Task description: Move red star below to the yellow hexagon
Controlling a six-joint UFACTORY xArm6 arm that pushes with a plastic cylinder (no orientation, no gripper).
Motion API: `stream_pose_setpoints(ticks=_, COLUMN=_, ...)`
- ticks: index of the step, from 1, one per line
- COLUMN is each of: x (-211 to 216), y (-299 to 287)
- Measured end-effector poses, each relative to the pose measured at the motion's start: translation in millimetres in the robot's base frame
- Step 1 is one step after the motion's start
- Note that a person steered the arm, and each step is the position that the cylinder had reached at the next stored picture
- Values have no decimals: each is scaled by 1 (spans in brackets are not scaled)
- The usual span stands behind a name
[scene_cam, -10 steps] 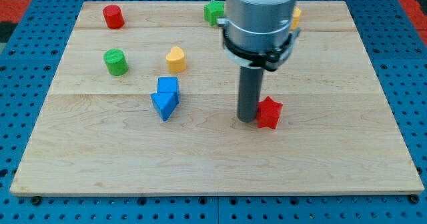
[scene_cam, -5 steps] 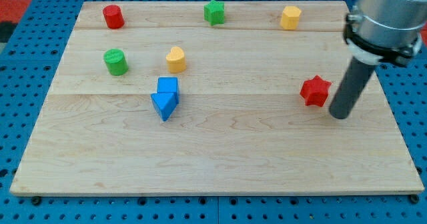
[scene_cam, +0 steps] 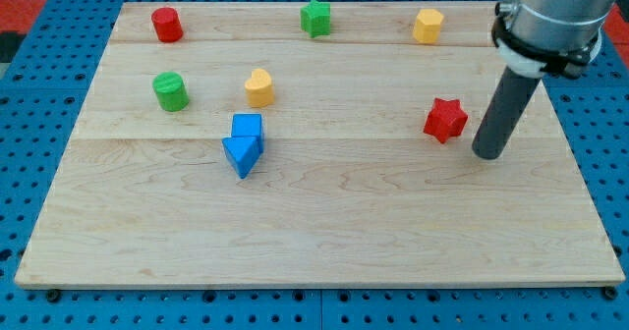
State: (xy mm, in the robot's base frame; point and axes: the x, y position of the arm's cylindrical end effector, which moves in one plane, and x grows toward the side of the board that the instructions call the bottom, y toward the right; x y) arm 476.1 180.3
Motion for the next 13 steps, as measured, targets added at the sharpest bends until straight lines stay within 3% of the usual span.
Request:
stream_pose_setpoints(ticks=2, x=-56, y=-9)
stream_pose_setpoints(ticks=4, x=-18, y=-20)
stream_pose_setpoints(ticks=7, x=-80, y=-38)
stream_pose_setpoints(ticks=11, x=-70, y=-54)
stream_pose_setpoints(ticks=13, x=-70, y=-120)
